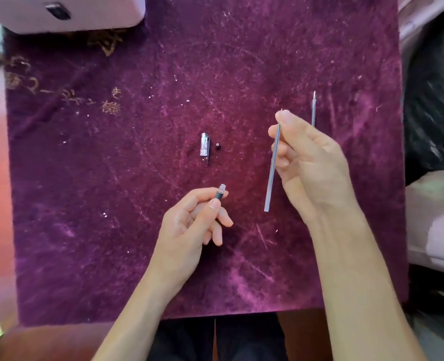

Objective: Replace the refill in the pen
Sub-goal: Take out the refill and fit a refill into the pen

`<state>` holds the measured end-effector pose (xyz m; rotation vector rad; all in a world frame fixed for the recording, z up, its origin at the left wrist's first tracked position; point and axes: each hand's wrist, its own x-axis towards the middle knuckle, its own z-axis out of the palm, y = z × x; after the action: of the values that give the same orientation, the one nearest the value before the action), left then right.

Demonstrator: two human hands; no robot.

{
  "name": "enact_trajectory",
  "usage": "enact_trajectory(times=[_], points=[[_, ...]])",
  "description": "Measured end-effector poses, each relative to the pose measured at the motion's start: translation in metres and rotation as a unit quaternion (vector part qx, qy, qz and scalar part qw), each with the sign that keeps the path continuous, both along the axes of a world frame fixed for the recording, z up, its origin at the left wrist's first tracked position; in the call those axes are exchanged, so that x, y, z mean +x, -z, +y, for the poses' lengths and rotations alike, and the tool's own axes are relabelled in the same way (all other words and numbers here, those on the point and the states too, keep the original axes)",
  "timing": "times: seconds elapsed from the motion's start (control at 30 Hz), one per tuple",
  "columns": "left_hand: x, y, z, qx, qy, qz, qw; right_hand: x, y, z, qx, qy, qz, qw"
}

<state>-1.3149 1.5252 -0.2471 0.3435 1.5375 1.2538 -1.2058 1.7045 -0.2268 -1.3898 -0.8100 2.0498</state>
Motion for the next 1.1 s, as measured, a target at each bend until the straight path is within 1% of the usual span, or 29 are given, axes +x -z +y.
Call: enact_trajectory(times=[0.07,0.17,0.47,0.73,1.1], points=[[-0.008,-0.001,-0.013,-0.003,-0.007,0.005,1.0,-0.01,0.004,-0.017,-0.06,0.023,0.064,0.996],[-0.018,0.001,-0.028,-0.007,-0.016,0.001,1.0,-0.02,0.009,-0.035,-0.089,0.051,0.09,0.991],[-0.022,0.005,-0.043,0.01,-0.006,0.017,1.0,-0.027,0.016,-0.055,-0.064,0.074,0.022,0.995],[-0.012,0.007,-0.046,0.009,-0.006,0.033,0.999,-0.023,0.019,-0.052,-0.04,0.092,0.007,0.995],[-0.012,0.006,-0.045,0.012,-0.001,0.043,0.999,-0.014,0.021,-0.056,-0.035,0.096,0.003,0.995]])
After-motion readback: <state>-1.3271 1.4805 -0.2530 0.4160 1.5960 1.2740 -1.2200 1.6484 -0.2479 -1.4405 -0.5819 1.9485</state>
